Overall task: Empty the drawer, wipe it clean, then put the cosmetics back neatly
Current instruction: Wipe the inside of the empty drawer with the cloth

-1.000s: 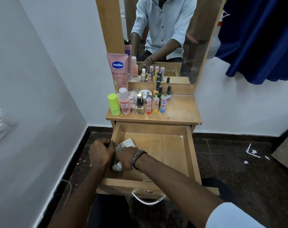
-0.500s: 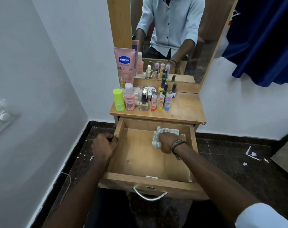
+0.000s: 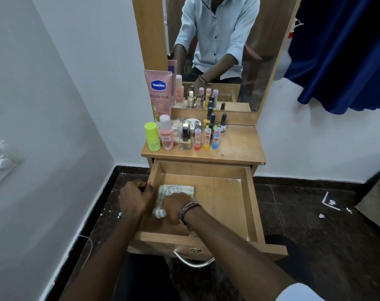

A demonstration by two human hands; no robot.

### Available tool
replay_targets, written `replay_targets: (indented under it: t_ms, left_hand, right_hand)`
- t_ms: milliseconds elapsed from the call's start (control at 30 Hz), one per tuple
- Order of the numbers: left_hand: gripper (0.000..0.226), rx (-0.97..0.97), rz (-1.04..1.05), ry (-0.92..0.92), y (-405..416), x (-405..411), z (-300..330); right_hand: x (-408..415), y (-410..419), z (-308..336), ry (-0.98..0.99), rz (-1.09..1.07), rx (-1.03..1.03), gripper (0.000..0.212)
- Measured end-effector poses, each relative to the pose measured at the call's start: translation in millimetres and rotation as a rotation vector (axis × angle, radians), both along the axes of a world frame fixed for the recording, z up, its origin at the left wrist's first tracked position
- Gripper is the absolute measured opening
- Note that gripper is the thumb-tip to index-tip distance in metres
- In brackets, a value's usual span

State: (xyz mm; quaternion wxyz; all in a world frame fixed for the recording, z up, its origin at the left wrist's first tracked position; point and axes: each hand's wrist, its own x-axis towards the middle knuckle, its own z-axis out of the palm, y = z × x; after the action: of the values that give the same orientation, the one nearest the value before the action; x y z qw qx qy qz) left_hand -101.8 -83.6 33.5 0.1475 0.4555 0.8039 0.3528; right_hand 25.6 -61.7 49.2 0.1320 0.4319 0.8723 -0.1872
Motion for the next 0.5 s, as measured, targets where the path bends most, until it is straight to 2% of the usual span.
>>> replay_targets:
  t_ms: [167, 267, 367, 500]
  left_hand:
    - [0.014, 0.006, 0.007, -0.022, -0.8, -0.2, -1.6]
    - [0.014, 0.013, -0.005, -0.020, 0.8, -1.8, -3.3]
    - [0.016, 0.020, -0.009, -0.012, 0.3, -0.2, -2.8]
    - [0.016, 0.014, -0.008, -0.024, -0.7, -1.4, -2.6]
  right_hand:
    - [-11.1, -17.0, 11.6, 0.017, 0.119, -0.114, 0.024]
    - [3.9, -25.3, 42.8, 0.027, 0.203, -0.250, 0.031]
    - [15.6, -28.5, 63.0, -0.014, 0.268, -0.269, 0.031]
    - [22.7, -24.5, 54.7, 0.000, 0.257, -0.267, 0.016]
